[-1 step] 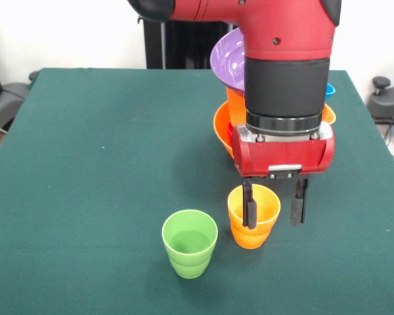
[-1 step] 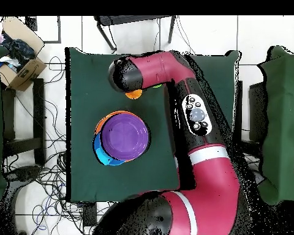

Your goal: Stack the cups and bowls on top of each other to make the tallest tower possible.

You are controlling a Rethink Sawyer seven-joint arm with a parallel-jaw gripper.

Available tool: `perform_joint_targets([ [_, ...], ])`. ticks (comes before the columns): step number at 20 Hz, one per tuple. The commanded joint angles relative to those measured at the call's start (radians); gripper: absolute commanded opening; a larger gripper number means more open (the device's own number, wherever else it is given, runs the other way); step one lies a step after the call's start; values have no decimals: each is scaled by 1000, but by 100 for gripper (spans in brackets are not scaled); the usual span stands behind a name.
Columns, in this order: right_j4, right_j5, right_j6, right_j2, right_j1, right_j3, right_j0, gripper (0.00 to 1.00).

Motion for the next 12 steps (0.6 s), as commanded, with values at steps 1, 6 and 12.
perform_joint_targets([
  [1,-15,103,-181,-4,24,67,-4,100],
  [6,16,143,-151,-14,-5,125,-3,100],
  [12,32,173,-120,-28,-33,149,3,100],
])
